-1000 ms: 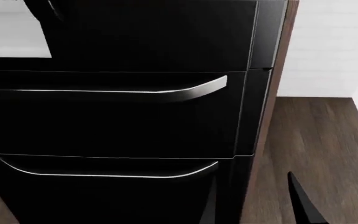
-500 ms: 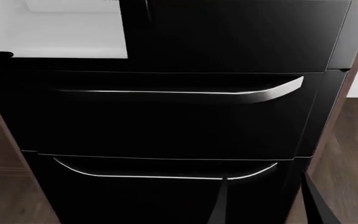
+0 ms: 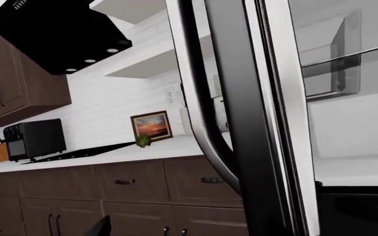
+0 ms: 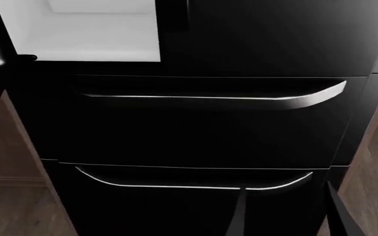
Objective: Close the fridge doors
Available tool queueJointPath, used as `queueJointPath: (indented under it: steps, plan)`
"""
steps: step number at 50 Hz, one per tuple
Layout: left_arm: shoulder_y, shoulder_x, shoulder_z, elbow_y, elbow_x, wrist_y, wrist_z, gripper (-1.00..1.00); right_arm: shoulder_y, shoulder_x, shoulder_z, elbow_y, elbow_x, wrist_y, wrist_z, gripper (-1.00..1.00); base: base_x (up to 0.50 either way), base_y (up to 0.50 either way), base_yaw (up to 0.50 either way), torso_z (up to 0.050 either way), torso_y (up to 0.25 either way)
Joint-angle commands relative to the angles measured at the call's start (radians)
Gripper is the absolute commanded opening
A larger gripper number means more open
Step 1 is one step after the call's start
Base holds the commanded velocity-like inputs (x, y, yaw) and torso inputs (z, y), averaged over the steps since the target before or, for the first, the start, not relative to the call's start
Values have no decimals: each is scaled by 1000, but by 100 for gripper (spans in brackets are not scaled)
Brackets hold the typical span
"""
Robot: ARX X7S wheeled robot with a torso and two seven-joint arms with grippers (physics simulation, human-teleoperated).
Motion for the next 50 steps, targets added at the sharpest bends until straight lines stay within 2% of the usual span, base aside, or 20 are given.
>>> queueJointPath:
  steps: [1, 11, 29, 40, 50]
  plan:
    - [6, -8, 4, 4, -9, -1, -15, 100, -5, 3, 5, -1, 8, -3, -11, 100, 0, 0, 0, 0, 0]
    - [8, -16, 14, 6, -13, -4, -24, 100, 4, -5, -1, -1, 58, 34, -34, 100, 0, 0, 0, 0, 0]
    - [15, -26, 16, 12, -27, 0, -43, 100, 1, 0, 6, -18, 42, 72, -22, 100, 406, 0, 0, 0, 0]
    - [26, -27, 8, 8, -40, 12, -54, 100, 11, -7, 5, -36, 48, 132, -20, 100, 9, 0, 0, 0, 0]
    - [29, -33, 13, 3, -42, 17, -61, 100, 6, -7, 10, -31, 52, 119, -34, 100, 0, 448, 0, 0, 0]
